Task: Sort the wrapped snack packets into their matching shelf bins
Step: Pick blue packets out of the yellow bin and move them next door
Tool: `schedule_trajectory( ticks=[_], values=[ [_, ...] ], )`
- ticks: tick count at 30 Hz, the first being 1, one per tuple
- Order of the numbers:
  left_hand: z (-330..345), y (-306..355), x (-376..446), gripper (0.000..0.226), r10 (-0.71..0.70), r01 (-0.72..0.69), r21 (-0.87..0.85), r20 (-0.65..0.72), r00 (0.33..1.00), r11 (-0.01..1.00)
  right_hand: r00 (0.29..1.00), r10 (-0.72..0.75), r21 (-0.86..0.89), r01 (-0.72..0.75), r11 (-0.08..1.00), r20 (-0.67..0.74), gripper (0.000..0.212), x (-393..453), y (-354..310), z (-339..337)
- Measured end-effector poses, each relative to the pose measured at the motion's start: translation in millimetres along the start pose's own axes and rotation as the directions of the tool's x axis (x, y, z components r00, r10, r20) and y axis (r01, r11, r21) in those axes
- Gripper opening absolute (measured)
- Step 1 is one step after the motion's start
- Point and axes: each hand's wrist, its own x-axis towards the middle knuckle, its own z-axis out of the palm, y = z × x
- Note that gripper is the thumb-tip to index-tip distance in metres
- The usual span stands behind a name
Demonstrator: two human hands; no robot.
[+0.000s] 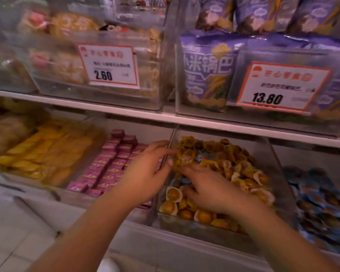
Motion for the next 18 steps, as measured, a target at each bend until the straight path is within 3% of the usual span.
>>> schedule_trajectory(
  ticks=[7, 11, 15, 18],
  values=[
    [-5, -1, 0, 0.032, 0.028, -0.029, 0.038, 0.002, 1.000, 0.999, 0.981, 0.043, -0.113, -0.021, 0.993, 0.191, 0.043, 35, -11, -4],
    [-7, 1, -2, 0.032, 0.018, -0.018, 0.003, 0.018, 1.000, 1.000, 0.949, 0.088, -0.098, -0.061, 0.993, 0.301, 0.048, 40, -8, -8],
    [-10, 0, -5, 0.034, 0.024, -0.024, 0.015, 0.015, 1.000, 1.000, 0.934, 0.173, -0.068, -0.159, 0.985, 0.313, 0.045, 41, 0, -14],
    [-12, 0, -7, 0.035, 0.029, -0.030, 0.021, 0.011, 1.000, 0.999, 0.937, 0.147, -0.028, -0.146, 0.989, 0.316, 0.036, 40, 2, -16]
  ],
)
